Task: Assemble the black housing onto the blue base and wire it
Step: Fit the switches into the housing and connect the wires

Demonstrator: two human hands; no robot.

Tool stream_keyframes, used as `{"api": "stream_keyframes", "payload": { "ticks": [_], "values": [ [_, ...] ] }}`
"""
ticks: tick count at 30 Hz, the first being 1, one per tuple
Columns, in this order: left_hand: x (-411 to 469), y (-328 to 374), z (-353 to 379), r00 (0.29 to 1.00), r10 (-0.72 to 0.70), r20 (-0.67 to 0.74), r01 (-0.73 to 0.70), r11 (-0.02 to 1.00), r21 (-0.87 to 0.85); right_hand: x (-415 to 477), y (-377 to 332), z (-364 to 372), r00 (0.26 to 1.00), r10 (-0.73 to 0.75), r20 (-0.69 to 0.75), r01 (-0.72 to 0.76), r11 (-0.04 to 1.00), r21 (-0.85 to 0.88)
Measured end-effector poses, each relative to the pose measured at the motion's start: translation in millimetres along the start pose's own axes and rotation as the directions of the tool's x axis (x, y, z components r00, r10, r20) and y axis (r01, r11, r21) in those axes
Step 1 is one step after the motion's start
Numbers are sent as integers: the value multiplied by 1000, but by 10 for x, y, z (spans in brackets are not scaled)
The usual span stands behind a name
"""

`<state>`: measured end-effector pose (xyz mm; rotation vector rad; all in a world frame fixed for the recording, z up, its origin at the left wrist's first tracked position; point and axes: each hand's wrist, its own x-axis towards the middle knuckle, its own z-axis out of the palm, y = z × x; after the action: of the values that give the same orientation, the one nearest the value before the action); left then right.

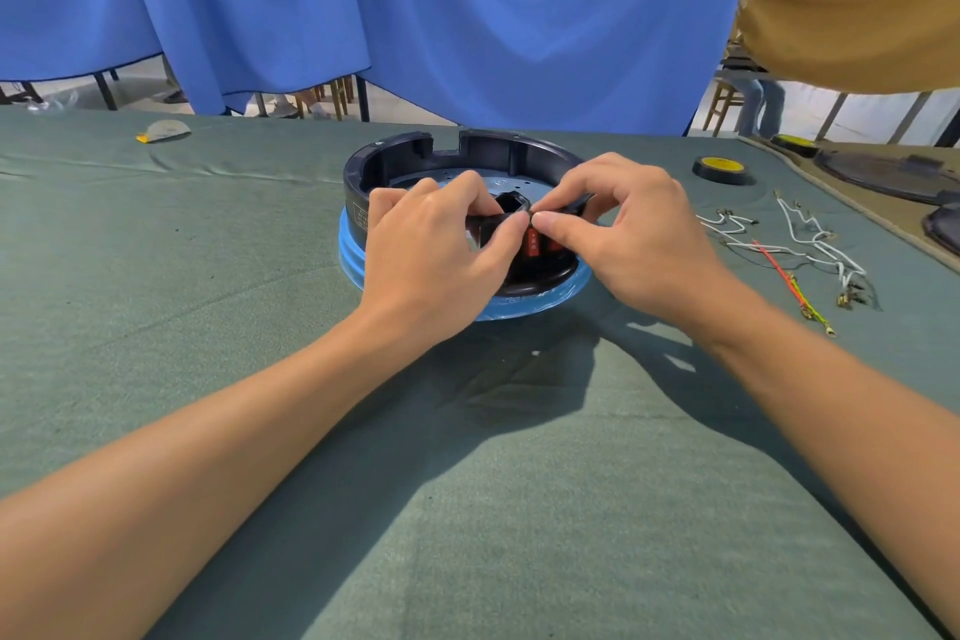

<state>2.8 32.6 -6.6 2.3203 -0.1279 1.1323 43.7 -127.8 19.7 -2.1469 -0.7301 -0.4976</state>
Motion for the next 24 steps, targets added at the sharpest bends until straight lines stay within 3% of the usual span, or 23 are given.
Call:
{"api": "stream_keyframes", "payload": {
  "ticks": [6, 12, 15, 19, 24],
  "values": [
    [-64, 10, 45, 997, 76, -30, -73, 992, 103, -12, 10, 54, 998, 26, -59, -25, 999, 25],
    [-116, -30, 39, 988, 152, 4, -149, 968, 202, -59, 17, -215, 999, -50, -4, 50, 994, -101],
    [-114, -30, 45, 986, 165, -12, -158, 961, 227, -33, 200, -543, 999, 36, -27, -41, 975, -218],
    [-120, -8, 91, 964, 264, -43, -239, 922, 305, -127, 536, -832, 970, 218, 112, -145, 879, -454],
    [-126, 109, 180, 933, 356, -56, -312, 876, 367, -264, 657, -835, 934, 338, 118, -210, 784, -585]
  ]
}}
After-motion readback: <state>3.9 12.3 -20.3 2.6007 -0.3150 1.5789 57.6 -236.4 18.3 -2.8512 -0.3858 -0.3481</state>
